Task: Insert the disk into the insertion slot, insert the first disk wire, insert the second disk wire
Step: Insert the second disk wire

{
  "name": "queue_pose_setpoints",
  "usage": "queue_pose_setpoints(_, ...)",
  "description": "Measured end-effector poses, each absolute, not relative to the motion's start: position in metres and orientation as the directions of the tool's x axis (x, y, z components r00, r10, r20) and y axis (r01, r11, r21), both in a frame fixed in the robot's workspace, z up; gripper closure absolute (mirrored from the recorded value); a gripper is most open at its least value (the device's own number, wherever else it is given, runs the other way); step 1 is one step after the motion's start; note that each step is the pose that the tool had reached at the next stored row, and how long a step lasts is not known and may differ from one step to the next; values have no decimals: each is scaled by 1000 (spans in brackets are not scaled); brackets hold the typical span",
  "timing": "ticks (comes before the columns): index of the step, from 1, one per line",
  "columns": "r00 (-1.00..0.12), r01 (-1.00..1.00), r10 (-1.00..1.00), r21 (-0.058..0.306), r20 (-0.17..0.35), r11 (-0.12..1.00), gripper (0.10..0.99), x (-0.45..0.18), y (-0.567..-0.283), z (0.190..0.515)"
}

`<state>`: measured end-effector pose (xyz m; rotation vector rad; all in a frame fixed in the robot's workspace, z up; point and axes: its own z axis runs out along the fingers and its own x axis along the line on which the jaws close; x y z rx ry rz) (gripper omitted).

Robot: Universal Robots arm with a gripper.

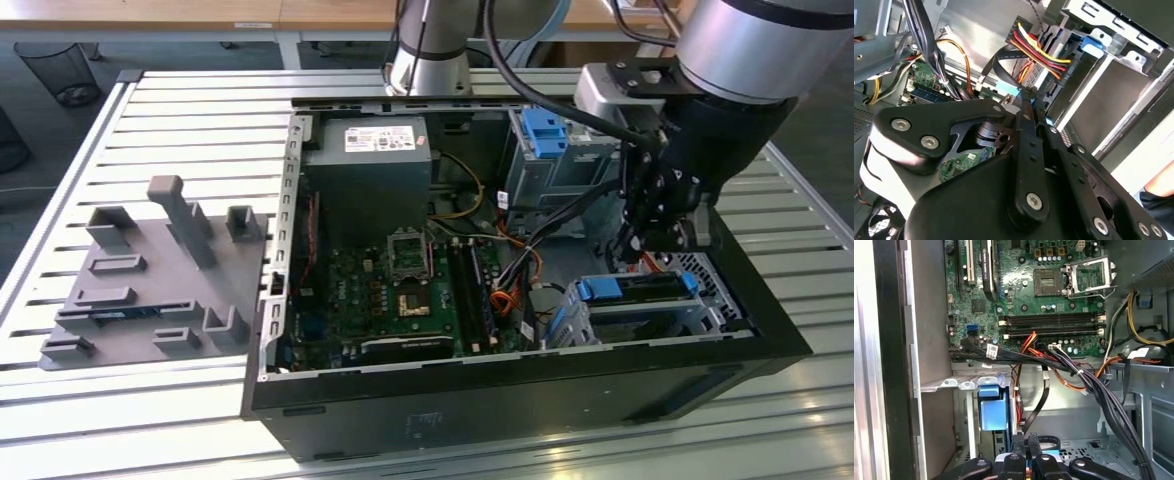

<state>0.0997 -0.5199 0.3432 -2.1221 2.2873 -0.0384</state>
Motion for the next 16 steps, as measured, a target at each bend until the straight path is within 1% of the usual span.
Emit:
queue_pose_setpoints(5, -75, -997, -996, -29, -39, 76, 937, 101, -525, 342)
queue_pose_setpoints(16, -75, -997, -996, -29, -41, 76, 937, 101, -533, 340)
